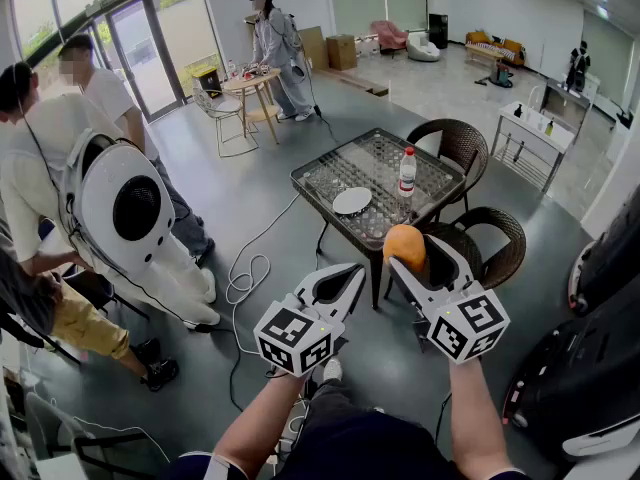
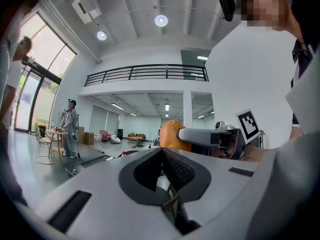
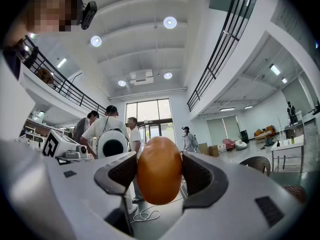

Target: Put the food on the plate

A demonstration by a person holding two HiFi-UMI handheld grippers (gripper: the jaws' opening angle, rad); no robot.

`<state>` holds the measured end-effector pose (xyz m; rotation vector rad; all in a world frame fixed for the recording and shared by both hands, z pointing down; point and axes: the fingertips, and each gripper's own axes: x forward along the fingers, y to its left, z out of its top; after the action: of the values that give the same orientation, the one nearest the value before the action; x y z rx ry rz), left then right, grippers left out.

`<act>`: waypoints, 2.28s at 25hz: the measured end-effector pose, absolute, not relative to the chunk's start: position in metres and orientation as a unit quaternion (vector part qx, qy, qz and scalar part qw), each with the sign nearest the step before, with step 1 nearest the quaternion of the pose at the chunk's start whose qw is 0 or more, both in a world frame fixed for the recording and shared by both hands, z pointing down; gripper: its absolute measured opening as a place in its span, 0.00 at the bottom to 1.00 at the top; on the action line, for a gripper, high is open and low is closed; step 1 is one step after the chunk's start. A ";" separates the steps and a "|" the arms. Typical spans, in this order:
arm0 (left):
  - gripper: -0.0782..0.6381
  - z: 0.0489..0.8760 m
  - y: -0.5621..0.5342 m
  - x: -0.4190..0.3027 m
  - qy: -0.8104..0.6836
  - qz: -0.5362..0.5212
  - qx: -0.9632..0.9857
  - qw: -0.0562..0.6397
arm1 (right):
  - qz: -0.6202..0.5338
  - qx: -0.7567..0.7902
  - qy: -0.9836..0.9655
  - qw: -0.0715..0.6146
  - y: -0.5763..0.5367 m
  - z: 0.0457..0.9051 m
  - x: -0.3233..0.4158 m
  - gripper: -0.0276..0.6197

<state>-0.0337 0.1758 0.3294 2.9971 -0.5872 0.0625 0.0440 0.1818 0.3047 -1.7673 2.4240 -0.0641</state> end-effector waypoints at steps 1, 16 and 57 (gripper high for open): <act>0.12 0.330 0.176 -0.033 -0.192 0.021 0.980 0.043 | -0.023 -0.589 0.805 0.069 0.182 0.306 0.045 0.49; 0.12 0.328 0.174 -0.025 -0.193 0.024 0.980 0.040 | -0.024 -0.585 0.807 0.080 0.180 0.304 0.056 0.49; 0.12 0.369 -0.111 -0.002 -0.186 0.038 0.977 0.101 | -0.094 -0.595 0.798 0.028 -0.100 0.357 0.087 0.49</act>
<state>-0.0018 -0.1109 0.3694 2.8857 -0.5511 0.1123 0.0866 -0.1001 0.3574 -1.8373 2.4622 -0.2915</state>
